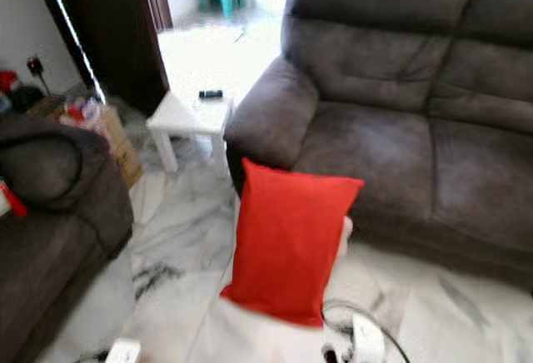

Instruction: Move the pillow to the sofa from floor

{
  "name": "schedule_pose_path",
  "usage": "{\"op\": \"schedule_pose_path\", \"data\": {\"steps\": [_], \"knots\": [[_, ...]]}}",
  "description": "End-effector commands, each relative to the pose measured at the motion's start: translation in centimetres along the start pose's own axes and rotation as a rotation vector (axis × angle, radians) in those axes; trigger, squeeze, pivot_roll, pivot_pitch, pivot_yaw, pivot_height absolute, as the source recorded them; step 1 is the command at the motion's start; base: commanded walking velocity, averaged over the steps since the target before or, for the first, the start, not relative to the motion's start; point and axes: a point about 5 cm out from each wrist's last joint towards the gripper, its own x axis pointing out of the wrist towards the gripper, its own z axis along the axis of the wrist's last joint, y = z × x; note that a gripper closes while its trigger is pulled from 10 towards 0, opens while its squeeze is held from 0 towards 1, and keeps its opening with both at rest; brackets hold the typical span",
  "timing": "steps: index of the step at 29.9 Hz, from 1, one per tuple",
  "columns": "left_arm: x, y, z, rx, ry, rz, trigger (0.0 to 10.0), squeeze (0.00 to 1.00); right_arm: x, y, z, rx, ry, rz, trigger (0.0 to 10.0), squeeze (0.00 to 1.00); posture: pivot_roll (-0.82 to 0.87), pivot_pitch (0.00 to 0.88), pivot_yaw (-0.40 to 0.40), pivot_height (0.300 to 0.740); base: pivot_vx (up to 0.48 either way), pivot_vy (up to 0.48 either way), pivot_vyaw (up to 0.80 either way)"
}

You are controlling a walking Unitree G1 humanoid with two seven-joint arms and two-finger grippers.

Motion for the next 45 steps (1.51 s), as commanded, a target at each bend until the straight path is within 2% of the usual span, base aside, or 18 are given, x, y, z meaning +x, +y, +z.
{"op": "schedule_pose_path", "data": {"steps": [1,9,20,26,36,45], "knots": [[0.09,-0.86,-0.02,0.002,0.003,-0.022,10.0,0.0,-0.35,-1.1,-0.64,0.009,0.022,-0.03,10.0,0.0,-0.07,0.0,-0.008,0.74,0.296,0.0,0.8],[0.09,-0.87,-0.05,0.003,0.005,-0.024,10.0,0.0,-0.35,-1.07,-0.7,0.006,0.03,-0.023,10.0,0.0,-0.07,0.0,-0.01,0.74,0.298,0.0,0.68],[0.1,-0.95,-0.05,0.002,0.007,-0.027,10.0,0.0,-0.38,-1.18,-0.68,0.038,0.017,-0.036,10.0,0.0,-0.07,0.0,-0.014,0.74,0.3,0.0,0.0],[0.1,-0.99,-0.02,0.003,0.004,-0.033,10.0,0.0,-0.39,-1.22,-0.73,0.039,0.023,-0.039,10.0,0.0,-0.07,0.0,-0.015,0.74,0.0,0.0,0.0],[0.11,-0.9,0.15,-0.003,-0.007,-0.029,10.0,0.0,-0.34,-1.12,-0.68,0.02,0.033,-0.034,10.0,0.0,-0.06,0.0,-0.013,0.74,0.0,0.0,-0.76],[0.11,-0.92,0.17,0.0,-0.007,-0.029,10.0,0.0,-0.35,-1.19,-0.54,0.051,0.007,-0.05,10.0,0.0,-0.06,0.0,-0.012,0.74,0.0,0.0,0.0]]}}
